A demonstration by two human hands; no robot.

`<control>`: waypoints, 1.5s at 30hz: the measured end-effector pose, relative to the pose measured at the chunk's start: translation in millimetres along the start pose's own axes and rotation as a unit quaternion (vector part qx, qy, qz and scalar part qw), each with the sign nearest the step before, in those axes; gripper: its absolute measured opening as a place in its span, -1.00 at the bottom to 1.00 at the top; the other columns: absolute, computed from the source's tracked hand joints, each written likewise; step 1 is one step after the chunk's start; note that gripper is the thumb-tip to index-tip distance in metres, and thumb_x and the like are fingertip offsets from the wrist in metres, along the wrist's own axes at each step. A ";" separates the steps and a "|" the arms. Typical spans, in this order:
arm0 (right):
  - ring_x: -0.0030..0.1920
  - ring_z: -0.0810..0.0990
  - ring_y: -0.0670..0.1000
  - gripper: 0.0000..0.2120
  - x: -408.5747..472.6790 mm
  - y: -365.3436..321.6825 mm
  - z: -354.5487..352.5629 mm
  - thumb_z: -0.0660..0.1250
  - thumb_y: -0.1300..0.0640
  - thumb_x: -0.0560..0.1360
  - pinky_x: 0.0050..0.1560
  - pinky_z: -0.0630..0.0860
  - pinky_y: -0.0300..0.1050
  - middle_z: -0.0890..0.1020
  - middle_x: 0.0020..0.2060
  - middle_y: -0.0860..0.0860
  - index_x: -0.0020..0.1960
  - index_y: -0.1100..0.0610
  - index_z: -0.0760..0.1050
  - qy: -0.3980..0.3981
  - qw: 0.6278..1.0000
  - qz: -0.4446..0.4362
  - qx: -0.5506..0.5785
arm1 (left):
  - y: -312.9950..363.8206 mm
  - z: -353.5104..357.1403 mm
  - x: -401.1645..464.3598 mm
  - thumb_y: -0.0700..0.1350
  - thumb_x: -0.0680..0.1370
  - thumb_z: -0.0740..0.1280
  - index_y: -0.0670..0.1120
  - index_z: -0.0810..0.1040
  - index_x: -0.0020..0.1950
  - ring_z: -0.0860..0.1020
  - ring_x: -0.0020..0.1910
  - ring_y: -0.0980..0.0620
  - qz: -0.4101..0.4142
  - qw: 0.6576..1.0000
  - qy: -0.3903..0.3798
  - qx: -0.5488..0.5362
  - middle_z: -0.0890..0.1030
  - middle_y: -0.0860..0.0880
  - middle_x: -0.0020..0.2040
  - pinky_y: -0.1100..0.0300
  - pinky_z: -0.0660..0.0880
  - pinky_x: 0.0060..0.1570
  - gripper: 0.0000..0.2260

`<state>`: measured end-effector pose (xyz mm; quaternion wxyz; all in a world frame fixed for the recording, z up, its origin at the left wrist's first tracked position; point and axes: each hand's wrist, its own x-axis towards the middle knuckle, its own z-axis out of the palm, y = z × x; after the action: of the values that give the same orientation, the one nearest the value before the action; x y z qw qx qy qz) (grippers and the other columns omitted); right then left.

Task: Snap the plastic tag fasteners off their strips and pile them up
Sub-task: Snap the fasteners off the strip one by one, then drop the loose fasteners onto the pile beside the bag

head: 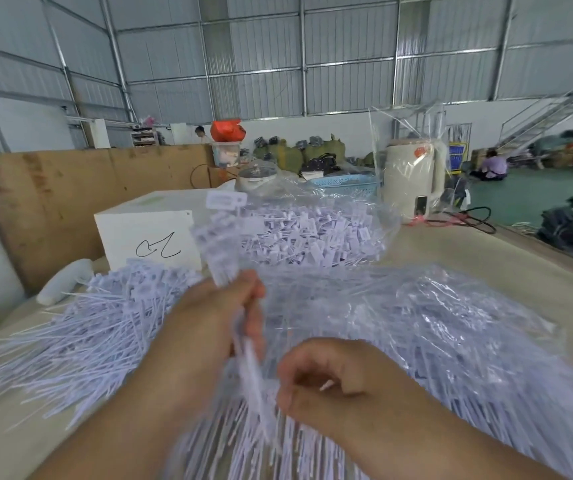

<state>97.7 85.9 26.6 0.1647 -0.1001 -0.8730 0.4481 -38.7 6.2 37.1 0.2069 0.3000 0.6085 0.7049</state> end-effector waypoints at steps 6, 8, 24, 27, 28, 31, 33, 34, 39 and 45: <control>0.00 0.50 -0.36 -0.91 -7.0 21.0 -16.3 0.31 -0.10 0.51 -0.07 0.39 -0.52 0.58 -0.08 -0.25 -0.01 -0.14 0.52 0.069 0.993 -0.018 -0.096 | -1.0 -68.4 44.3 0.05 0.54 0.34 -0.08 0.48 -0.31 0.37 -0.61 0.10 -0.015 0.920 0.113 0.374 0.48 0.02 -0.51 0.25 0.25 -0.50 -0.71; 0.07 0.41 -0.42 -0.80 -5.5 29.0 -23.7 0.24 -0.14 0.54 -0.07 0.34 -0.57 0.49 0.00 -0.34 0.12 -0.15 0.50 0.096 0.983 -0.014 -0.158 | -8.3 -81.9 49.1 0.14 0.53 0.29 -0.02 0.39 -0.28 0.46 -0.44 0.11 -0.047 0.841 0.097 0.531 0.50 0.03 -0.40 0.22 0.34 -0.39 -0.70; 0.03 0.41 -0.11 -0.79 0.7 48.0 -45.9 0.13 -0.05 0.58 0.02 0.46 -0.24 0.52 -0.04 -0.11 -0.01 0.00 0.50 0.142 0.905 0.024 -0.401 | -33.6 -78.2 55.3 0.15 0.54 0.27 -0.11 0.51 0.21 0.55 0.06 -0.22 0.122 0.661 0.229 0.704 0.59 -0.16 0.04 -0.09 0.42 0.02 -0.60; 0.22 0.33 -0.05 -0.74 3.5 52.2 -45.2 0.10 -0.02 0.61 0.25 0.37 -0.19 0.47 0.16 -0.10 0.20 -0.01 0.47 0.143 0.902 0.032 -0.406 | -34.9 -75.7 53.4 0.12 0.47 0.40 -0.10 0.42 0.24 0.62 -0.09 -0.21 0.169 0.719 0.224 0.635 0.66 -0.13 -0.16 -0.07 0.40 -0.04 -0.54; 0.26 0.30 -0.04 -0.72 4.2 53.2 -45.9 0.09 -0.03 0.61 0.30 0.34 -0.17 0.43 0.21 -0.10 0.26 -0.02 0.44 0.142 0.900 0.036 -0.411 | -34.4 -72.5 51.8 0.12 0.48 0.39 -0.09 0.39 0.24 0.63 -0.13 -0.18 0.184 0.727 0.220 0.624 0.66 -0.10 -0.21 -0.06 0.39 -0.04 -0.55; 0.26 0.24 0.00 -0.68 6.0 55.6 -49.3 0.06 -0.02 0.61 0.32 0.31 -0.13 0.32 0.23 -0.06 0.32 -0.02 0.36 0.161 0.891 0.047 -0.421 | -31.0 -60.6 44.5 0.13 0.51 0.31 -0.04 0.39 0.19 0.62 -0.20 -0.14 0.225 0.751 0.203 0.587 0.63 -0.01 -0.31 -0.03 0.38 -0.03 -0.64; 0.32 0.20 0.03 -0.62 6.8 58.0 -53.5 0.05 0.00 0.61 0.38 0.24 -0.13 0.28 0.31 -0.01 0.41 0.02 0.28 0.171 0.887 0.057 -0.425 | -28.8 -52.5 38.2 0.11 0.51 0.29 -0.02 0.44 0.11 0.61 -0.27 -0.12 0.245 0.761 0.180 0.573 0.58 0.02 -0.38 -0.01 0.44 -0.08 -0.73; 0.37 0.18 0.06 -0.59 7.0 58.4 -54.5 0.02 0.01 0.62 0.42 0.18 -0.11 0.26 0.37 0.01 0.46 0.04 0.23 0.161 0.887 0.073 -0.426 | -28.2 -48.7 34.8 0.09 0.51 0.31 0.00 0.46 0.07 0.60 -0.30 -0.11 0.247 0.769 0.169 0.565 0.54 0.04 -0.40 0.01 0.46 -0.11 -0.78; 0.26 0.36 0.13 -0.68 10.3 61.6 -51.2 0.01 0.10 0.63 0.37 0.20 -0.02 0.45 0.21 0.11 0.23 0.15 0.45 0.087 0.868 0.102 -0.477 | -30.1 -40.4 27.3 0.11 0.51 0.29 0.11 0.45 0.01 0.55 -0.36 0.05 0.191 0.810 0.121 0.541 0.54 0.06 -0.41 0.12 0.50 -0.31 -0.86; 0.23 0.33 0.07 -0.92 10.2 54.2 -52.5 0.13 0.02 0.58 0.33 0.23 -0.05 0.48 0.04 0.00 0.01 0.02 0.34 0.135 0.870 0.107 -0.462 | -24.4 -22.7 12.1 0.14 0.51 0.21 0.16 0.47 -0.10 0.48 -0.46 0.20 0.220 0.852 0.067 0.471 0.52 0.19 -0.44 0.22 0.30 -0.46 -0.90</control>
<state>109.5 159.9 12.9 0.1666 -0.3173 -0.9335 -0.0092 -64.7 1.7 13.4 -0.1608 0.4391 0.7983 0.3795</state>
